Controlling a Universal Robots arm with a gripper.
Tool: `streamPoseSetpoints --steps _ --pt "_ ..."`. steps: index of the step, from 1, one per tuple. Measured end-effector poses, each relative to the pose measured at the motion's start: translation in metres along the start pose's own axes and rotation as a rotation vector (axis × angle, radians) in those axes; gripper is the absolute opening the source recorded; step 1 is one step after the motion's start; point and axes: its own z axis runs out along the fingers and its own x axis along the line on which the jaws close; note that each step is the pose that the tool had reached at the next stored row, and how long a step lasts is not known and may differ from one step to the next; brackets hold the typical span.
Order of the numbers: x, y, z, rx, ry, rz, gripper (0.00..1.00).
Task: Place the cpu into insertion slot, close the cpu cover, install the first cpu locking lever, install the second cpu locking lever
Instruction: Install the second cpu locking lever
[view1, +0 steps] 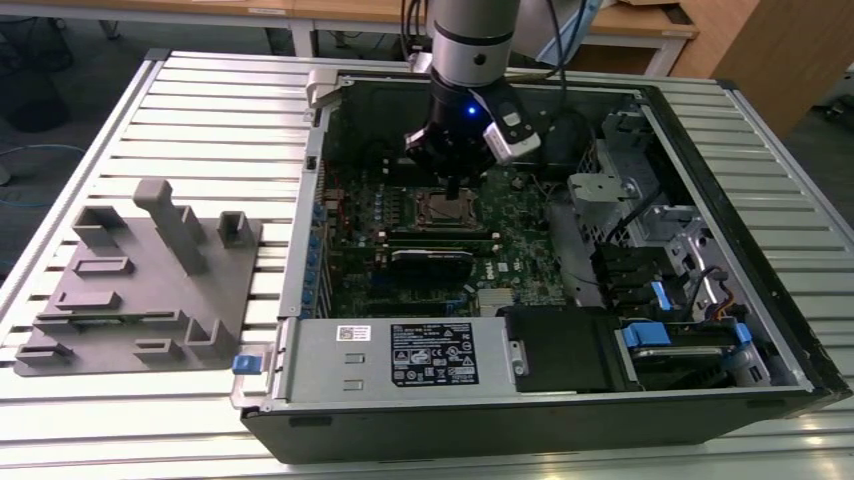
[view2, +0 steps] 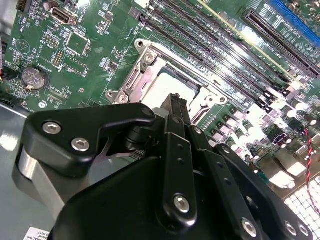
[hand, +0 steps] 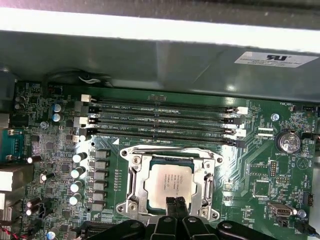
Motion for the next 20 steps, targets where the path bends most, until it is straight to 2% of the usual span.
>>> streamPoseSetpoints --steps 15,20 --pt "-0.0004 -0.0002 -0.0144 0.0001 0.0001 0.0 0.11" --pt "-0.0004 -0.0002 -0.015 -0.0001 -0.0001 0.0 0.11"
